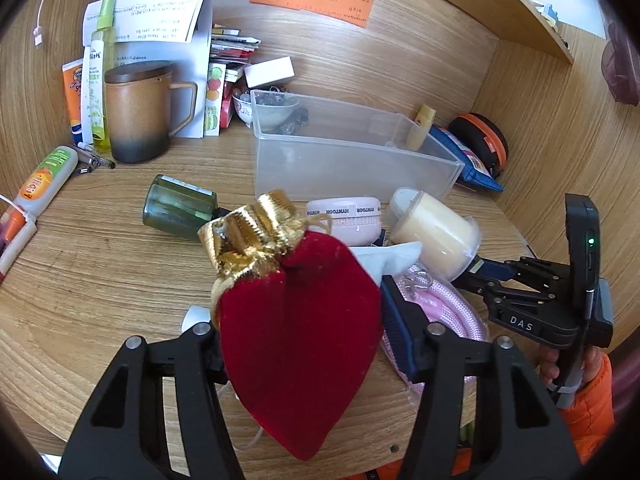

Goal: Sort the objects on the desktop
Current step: 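Grasp the beige block with the right tool while the left tool grasps the red pouch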

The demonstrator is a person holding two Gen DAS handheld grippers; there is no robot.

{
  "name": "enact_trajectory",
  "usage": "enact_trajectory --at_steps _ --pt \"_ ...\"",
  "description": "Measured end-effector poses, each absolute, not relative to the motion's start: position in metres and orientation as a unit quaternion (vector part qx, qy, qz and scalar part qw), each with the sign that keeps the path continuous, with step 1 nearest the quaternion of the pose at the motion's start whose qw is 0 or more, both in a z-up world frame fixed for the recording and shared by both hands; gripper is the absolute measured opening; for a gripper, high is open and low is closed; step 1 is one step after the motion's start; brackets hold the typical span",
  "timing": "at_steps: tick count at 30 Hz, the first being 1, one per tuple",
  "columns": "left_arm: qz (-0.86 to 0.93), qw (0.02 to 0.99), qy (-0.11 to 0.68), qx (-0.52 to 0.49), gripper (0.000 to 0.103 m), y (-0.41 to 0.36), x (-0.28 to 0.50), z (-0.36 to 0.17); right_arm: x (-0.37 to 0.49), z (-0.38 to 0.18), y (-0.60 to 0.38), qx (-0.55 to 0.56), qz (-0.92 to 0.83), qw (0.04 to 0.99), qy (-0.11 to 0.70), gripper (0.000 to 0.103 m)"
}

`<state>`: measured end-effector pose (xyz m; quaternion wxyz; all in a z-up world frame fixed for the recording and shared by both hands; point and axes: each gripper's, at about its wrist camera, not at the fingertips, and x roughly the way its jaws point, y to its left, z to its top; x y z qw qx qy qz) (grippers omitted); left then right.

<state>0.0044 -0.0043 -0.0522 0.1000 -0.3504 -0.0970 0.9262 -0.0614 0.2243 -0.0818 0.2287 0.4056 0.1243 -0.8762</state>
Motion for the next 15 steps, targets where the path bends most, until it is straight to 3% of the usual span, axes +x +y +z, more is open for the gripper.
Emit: enact_trajectory --at_steps 15 --pt "0.935 0.103 -0.098 -0.326 0.038 -0.009 0.018 -0.034 -0.054 -0.072 0.237 0.389 -0.885 0.236 0.100 0.031"
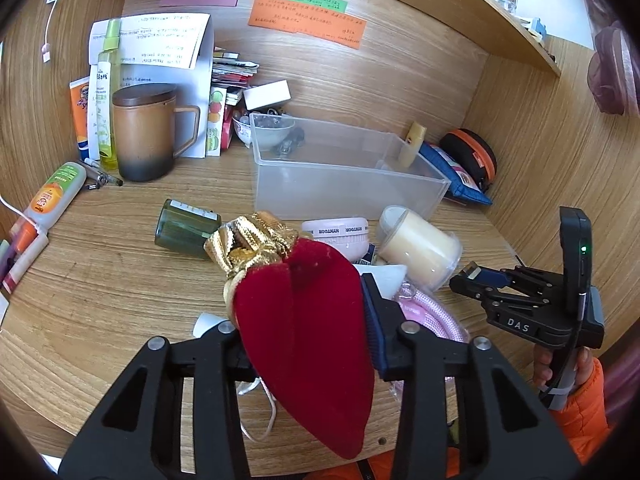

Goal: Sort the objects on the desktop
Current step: 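Grasp the beige block with the right tool while the left tool grasps the red pouch, then carry both items over the clear box and open both tools to drop them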

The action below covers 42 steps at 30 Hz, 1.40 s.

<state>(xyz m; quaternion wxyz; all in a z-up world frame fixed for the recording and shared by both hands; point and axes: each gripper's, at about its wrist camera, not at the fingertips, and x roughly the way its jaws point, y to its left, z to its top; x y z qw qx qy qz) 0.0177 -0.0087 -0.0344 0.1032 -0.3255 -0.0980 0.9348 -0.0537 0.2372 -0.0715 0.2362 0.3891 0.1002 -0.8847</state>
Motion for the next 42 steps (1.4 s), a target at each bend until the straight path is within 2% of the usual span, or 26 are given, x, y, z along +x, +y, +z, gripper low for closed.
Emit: enact_trajectory --at_steps 22,42 --pt "0.945 0.127 -0.069 -0.293 0.038 -0.012 -0.013 0.017 -0.062 -0.020 0.252 0.349 -0.906 0.217 0.105 0.031" --pt "0.944 0.155 -0.013 -0.290 0.038 -0.004 -0.078 0.060 -0.110 0.035 0.221 0.311 -0.909 0.253 0.118 0.031"
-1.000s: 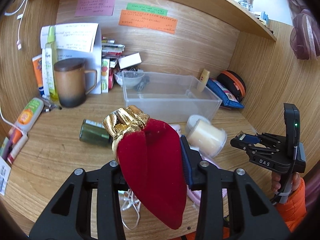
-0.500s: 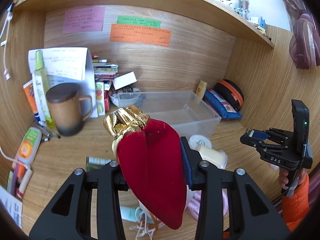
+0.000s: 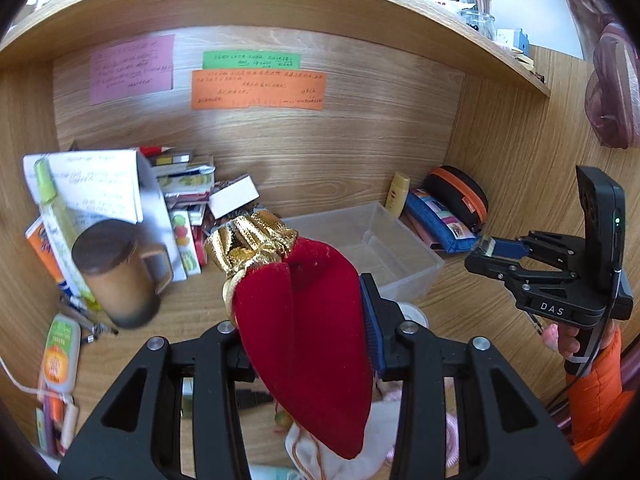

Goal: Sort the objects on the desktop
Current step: 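Carry both items over the clear box and open both tools to drop them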

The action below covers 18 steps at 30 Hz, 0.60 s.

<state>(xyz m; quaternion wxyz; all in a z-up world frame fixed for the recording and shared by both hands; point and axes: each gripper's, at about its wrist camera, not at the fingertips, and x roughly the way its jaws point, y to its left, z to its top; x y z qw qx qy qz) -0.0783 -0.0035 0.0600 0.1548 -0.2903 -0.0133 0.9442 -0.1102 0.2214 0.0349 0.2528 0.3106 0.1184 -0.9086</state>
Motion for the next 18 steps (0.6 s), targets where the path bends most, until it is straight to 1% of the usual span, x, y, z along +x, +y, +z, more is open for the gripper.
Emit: enact_trajectory --at_steps 8,18 --pt "0.936 0.162 -0.010 -0.313 0.038 0.000 -0.122 0.058 -0.145 0.036 0.206 0.313 -0.904 0.263 0.122 0.031" --pt "0.920 0.157 -0.007 -0.359 0.038 0.004 -0.176 0.037 -0.191 0.015 0.189 0.337 -0.892 0.269 0.135 0.031"
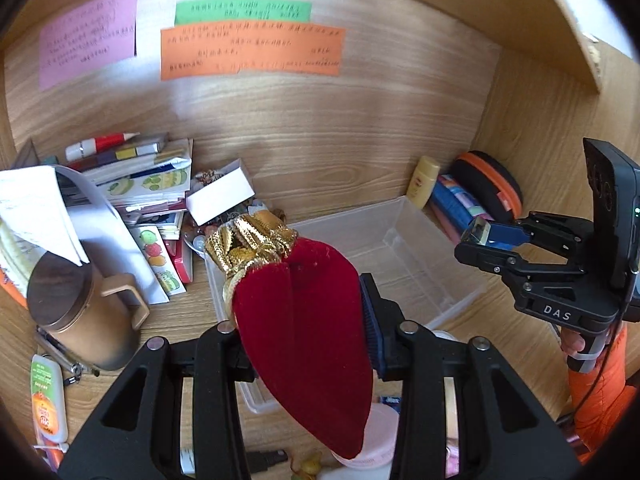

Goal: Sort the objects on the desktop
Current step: 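Carry both items over the clear box and open both tools to drop them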

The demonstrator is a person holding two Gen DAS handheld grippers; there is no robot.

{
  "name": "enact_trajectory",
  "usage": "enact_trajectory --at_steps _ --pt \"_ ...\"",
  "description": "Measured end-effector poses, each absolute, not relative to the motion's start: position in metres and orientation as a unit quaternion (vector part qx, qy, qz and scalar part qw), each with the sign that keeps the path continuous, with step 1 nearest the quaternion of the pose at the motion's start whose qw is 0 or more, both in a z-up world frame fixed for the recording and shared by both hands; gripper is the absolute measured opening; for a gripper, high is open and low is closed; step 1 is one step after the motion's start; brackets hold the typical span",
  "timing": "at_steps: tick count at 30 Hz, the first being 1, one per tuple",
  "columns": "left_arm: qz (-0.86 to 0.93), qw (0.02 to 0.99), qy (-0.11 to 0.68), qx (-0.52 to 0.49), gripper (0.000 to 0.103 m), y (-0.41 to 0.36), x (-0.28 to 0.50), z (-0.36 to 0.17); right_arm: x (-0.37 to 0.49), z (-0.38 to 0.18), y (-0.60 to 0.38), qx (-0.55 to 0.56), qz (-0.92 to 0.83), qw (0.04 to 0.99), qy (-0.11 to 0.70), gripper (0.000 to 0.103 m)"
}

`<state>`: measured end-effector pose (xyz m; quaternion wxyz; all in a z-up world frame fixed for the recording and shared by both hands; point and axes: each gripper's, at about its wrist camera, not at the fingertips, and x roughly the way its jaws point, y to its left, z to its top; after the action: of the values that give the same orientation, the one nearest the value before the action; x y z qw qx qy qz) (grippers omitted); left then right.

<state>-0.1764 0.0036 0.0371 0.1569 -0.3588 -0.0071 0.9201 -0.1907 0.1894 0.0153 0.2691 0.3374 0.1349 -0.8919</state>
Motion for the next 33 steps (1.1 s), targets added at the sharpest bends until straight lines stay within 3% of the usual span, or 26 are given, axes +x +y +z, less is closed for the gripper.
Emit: enact_trajectory --at_steps 16,33 --pt "0.880 0.168 0.033 -0.443 0.038 0.025 -0.242 -0.017 -0.240 -0.035 0.157 0.398 -0.853 0.285 0.179 0.031" --pt "0.852 0.188 0.052 -0.486 0.038 0.039 -0.264 -0.046 -0.263 -0.071 0.132 0.451 -0.820 0.281 0.214 0.031"
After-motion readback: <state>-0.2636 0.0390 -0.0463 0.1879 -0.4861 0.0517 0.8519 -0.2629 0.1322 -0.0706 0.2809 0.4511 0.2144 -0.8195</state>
